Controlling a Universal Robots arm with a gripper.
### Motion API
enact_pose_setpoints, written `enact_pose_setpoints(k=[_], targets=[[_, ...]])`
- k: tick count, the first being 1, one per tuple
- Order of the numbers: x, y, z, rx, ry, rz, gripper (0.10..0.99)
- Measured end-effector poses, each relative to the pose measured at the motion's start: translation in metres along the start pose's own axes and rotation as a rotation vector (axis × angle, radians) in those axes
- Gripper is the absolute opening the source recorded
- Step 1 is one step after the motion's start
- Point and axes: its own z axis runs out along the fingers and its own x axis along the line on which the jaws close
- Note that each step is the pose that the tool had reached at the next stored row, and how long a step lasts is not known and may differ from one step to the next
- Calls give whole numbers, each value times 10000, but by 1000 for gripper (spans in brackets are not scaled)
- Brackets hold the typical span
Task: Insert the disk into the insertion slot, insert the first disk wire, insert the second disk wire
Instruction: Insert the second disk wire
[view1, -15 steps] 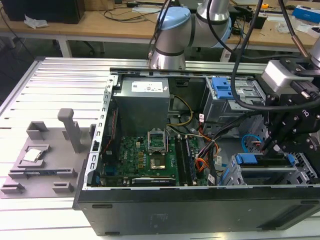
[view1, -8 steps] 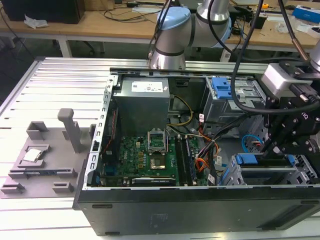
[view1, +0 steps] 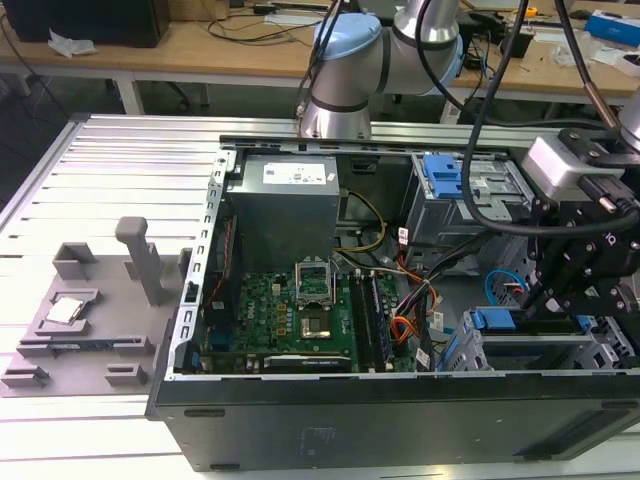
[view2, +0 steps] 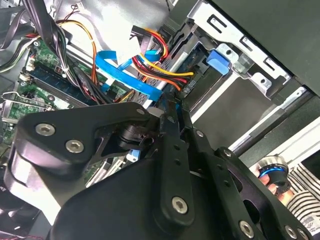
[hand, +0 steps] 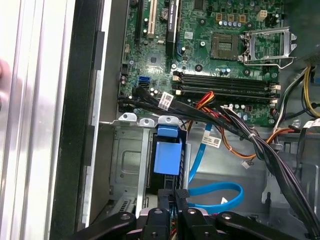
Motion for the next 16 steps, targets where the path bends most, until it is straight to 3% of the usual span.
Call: enact_pose_setpoints(k=[8,9,10,16], targets=[[4,-1,18,2,-3,1,173],[4,-1,18,0,-4,0,235],[4,0,10,1,-6,0,235],[10,18,-261,6,-3,0,235]])
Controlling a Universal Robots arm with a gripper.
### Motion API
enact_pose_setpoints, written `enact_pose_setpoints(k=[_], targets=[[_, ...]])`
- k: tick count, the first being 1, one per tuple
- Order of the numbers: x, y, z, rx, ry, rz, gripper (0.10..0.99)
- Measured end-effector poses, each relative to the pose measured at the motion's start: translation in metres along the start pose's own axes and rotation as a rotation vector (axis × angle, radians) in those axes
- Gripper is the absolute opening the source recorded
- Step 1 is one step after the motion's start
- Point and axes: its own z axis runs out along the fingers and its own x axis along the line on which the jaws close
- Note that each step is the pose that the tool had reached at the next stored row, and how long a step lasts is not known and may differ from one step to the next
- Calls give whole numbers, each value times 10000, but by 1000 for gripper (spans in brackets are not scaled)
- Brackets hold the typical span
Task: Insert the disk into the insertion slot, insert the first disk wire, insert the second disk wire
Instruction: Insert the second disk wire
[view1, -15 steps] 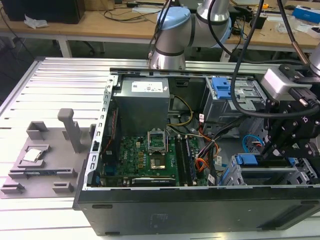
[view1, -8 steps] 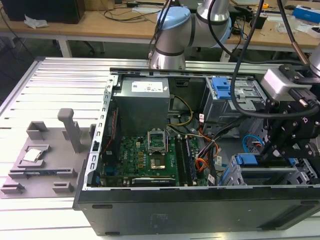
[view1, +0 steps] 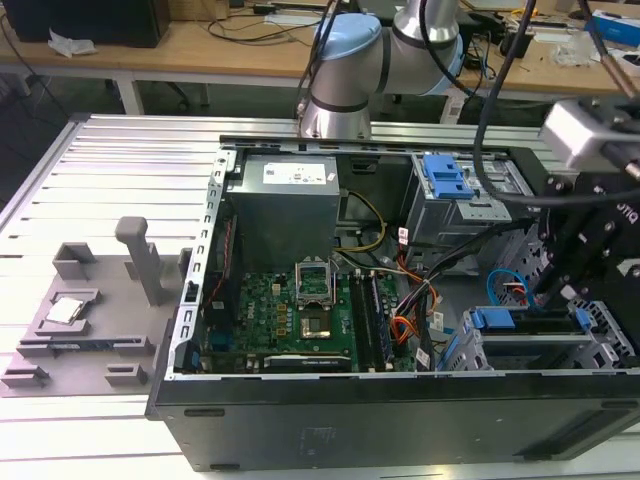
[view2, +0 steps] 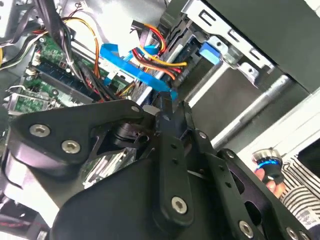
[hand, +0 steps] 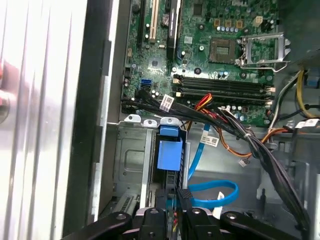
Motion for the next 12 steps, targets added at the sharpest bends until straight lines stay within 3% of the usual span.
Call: enact_pose_setpoints(k=[1,3,5,12], targets=[[0,4,-58,2,1,1,220],[3,12,-171,5,4,0,106],[5,16,-225,7,0,0,106],[6,17,-238,7,2,0,106]])
